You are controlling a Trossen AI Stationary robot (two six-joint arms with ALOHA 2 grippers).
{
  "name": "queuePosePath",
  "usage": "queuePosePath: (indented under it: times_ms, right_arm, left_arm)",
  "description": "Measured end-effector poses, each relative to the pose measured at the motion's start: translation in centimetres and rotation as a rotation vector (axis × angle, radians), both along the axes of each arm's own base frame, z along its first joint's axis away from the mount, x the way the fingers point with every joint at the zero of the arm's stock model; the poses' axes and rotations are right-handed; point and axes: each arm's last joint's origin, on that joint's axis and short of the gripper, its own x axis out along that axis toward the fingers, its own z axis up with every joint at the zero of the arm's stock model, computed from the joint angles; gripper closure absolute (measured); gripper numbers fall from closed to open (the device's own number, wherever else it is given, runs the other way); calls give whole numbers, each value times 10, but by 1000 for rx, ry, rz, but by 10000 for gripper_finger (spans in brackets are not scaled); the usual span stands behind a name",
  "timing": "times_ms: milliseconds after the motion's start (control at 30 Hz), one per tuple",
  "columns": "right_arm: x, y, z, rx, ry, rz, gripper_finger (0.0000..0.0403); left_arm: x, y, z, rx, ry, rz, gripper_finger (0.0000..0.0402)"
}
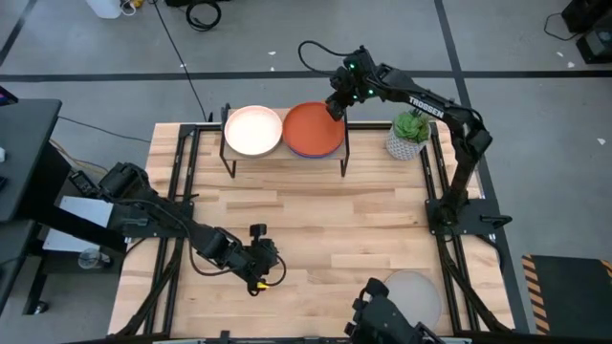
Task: Place and stack plates onto a shelf
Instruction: Stack the orange plate on top of the pink plate on the shelf, then stack the gray plate on top of the light orange plate on the shelf
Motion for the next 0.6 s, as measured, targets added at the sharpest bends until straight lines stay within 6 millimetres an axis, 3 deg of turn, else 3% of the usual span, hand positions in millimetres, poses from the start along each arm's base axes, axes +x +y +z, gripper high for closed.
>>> queuePosePath:
  times_ms: [167, 300, 433, 600]
  right_arm:
    - [-8, 9, 16, -22, -23, 21, 302]
    - [-18, 27, 37, -42, -36, 49, 287]
    - [-19, 59, 41, 9, 38, 185, 286]
    - [-9, 113, 28, 106, 235, 409, 287]
  left_arm:
    - [5, -3, 19, 16, 21, -2, 260]
    - [9, -6, 37, 36, 10, -5, 260]
    - [12, -6, 41, 76, -19, -8, 260]
    - [13, -4, 41, 88, -23, 3, 260]
